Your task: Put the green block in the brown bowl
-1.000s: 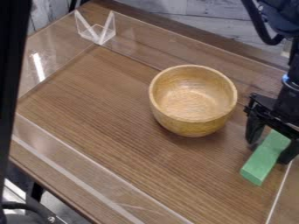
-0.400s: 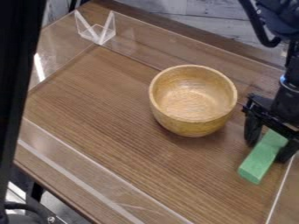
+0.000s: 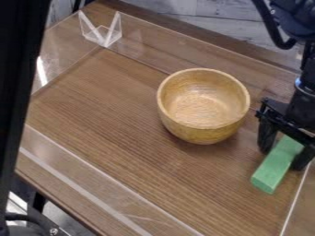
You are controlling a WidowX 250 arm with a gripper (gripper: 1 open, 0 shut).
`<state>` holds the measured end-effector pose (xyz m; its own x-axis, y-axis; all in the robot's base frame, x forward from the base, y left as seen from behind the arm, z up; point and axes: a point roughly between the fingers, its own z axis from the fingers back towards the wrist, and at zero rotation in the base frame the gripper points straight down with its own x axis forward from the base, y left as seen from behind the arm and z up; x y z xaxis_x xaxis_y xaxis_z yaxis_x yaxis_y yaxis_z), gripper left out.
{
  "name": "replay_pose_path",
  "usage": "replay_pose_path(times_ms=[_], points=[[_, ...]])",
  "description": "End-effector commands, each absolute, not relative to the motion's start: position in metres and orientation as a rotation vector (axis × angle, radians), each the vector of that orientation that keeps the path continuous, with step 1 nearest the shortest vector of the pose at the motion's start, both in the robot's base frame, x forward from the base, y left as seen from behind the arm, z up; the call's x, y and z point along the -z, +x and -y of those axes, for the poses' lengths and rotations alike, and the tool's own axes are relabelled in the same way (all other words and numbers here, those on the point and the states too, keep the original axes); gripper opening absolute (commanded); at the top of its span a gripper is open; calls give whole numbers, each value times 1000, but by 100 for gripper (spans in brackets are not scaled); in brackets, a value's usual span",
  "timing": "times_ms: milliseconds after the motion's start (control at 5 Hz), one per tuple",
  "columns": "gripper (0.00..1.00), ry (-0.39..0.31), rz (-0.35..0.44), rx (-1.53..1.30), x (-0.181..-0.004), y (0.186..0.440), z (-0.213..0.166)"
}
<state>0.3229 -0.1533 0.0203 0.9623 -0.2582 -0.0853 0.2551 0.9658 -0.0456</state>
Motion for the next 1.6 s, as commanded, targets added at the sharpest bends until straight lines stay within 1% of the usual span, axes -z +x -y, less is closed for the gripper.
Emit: replay_pose_path(times_ms=[0,400,600,1400], points=[[100,-51,-59,265,-27,330,154],[100,-51,-69,265,-26,331,153],[0,-49,-72,265,-27,331,152],[0,-29,-58,255,-77,328,140]])
